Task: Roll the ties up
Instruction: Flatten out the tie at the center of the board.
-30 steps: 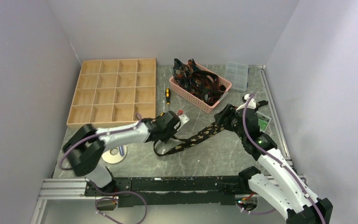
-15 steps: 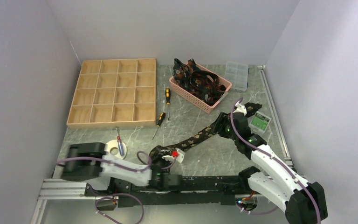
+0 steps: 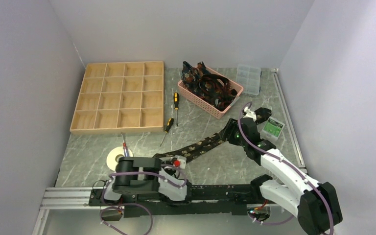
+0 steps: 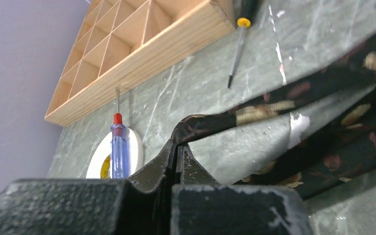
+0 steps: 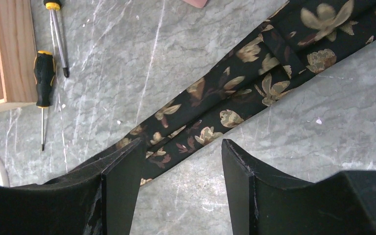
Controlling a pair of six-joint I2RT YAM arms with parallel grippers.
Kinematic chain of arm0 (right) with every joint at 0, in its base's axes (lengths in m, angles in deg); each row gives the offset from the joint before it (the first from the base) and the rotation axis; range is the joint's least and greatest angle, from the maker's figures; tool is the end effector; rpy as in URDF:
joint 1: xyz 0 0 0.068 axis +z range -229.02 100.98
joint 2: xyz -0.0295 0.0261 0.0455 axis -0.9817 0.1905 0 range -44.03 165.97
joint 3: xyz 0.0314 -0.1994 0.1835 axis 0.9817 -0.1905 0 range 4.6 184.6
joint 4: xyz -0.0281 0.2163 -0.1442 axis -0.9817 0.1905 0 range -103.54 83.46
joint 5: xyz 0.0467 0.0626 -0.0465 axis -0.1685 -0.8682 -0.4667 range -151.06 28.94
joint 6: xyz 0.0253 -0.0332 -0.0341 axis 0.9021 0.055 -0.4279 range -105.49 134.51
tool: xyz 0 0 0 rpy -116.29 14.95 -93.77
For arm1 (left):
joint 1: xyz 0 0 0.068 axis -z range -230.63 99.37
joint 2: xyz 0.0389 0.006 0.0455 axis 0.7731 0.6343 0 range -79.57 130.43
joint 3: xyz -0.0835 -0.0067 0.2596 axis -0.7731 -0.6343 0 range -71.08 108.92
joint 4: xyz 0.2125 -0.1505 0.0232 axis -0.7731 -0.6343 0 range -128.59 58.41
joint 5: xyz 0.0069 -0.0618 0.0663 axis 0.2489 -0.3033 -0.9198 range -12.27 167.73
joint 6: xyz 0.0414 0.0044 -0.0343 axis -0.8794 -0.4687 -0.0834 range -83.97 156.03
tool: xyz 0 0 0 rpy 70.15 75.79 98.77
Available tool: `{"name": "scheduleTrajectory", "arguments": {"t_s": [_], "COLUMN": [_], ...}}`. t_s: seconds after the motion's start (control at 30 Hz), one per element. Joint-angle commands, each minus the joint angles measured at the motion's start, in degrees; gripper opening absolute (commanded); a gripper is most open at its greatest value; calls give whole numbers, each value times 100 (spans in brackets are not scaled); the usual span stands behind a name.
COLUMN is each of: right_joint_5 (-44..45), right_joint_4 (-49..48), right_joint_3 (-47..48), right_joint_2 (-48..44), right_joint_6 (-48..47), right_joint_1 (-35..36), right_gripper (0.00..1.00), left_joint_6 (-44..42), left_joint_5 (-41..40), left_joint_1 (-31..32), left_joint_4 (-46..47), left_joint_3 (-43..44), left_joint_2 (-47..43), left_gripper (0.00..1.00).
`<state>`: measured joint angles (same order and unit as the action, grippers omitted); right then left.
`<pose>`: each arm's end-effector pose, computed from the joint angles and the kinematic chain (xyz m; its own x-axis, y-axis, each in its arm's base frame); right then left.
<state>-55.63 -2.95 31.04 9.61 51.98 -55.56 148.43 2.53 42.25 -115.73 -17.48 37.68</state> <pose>0.1806 0.0746 0.2005 -0.6455 0.3801 -0.6625 0.0820 0.8968 0.4347 0.0227 -0.2346 0.1110 -0.2081 0.5643 -0.7989 -0.0568 0.8085 0.5858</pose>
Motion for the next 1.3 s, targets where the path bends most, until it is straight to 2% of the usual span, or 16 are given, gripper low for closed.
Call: {"name": "scheduleTrajectory", "arguments": {"t_s": [0.0, 0.07, 0.17, 0.3, 0.37, 0.5, 0.63, 0.73, 0.77, 0.83, 0.87, 0.97, 1.03, 1.13, 1.2, 1.27], "right_joint_5": [-13, -40, -49, 27, 22, -115, -195, -214, -224, -255, -301, -375, -420, -520, -698, -697], "right_joint_4": [-330, -363, -354, -267, -203, -149, -98, -48, -40, -56, -87, -150, -223, -413, -581, -742], "right_joint_3": [63, 62, 71, 156, 212, 319, 407, 488, 505, 542, 561, 626, 687, 711, 680, 634], "right_joint_2": [109, 165, 162, 95, 75, 85, 100, 111, 111, 119, 127, 170, 196, 234, 291, 371], "right_joint_6": [-82, -87, -126, -208, -231, -257, -305, -348, -360, -381, -425, -461, -501, -579, -648, -751], "right_joint_1": [33, 35, 37, 38, 40, 35, 33, 42, 37, 28, 35, 37, 36, 60, 145, 347], "right_gripper": [62, 63, 63, 64, 64, 64, 64, 64, 64, 64, 64, 64, 64, 64, 63, 62], "left_joint_6": [2273, 2145, 1906, 1460, 1337, 1142, 367, -822, -1611, -3055, -4003, -7037, -8768, -9808, -10084, -9819], "left_joint_5": [-191, -163, -157, -246, -153, 54, 224, 325, 373, 492, 653, 1160, 1913, 3024, 2987, 2944], "left_joint_1": [44, 44, 131, 310, 333, 465, 511, 511, 506, 455, 356, -162, -1055, -2248, -2955, -3488], "left_joint_4": [-1247, -1249, -1244, -1254, -1252, -1253, -1166, -455, -22, 1103, 1834, 4433, 6031, 6387, 5878, 5112], "left_joint_3": [-138, -160, -137, 143, 234, 287, 526, 639, 630, 560, 510, 328, 409, 1467, 2575, 3613], "left_joint_2": [-879, -1146, -1412, -1441, -1435, -1642, -2302, -3051, -3355, -4085, -4382, -5246, -5606, -5504, -4954, -4407], "left_gripper": [3, 5, 19, 56, 66, 73, 77, 78, 78, 88, 93, 94, 94, 94, 94, 94]}}
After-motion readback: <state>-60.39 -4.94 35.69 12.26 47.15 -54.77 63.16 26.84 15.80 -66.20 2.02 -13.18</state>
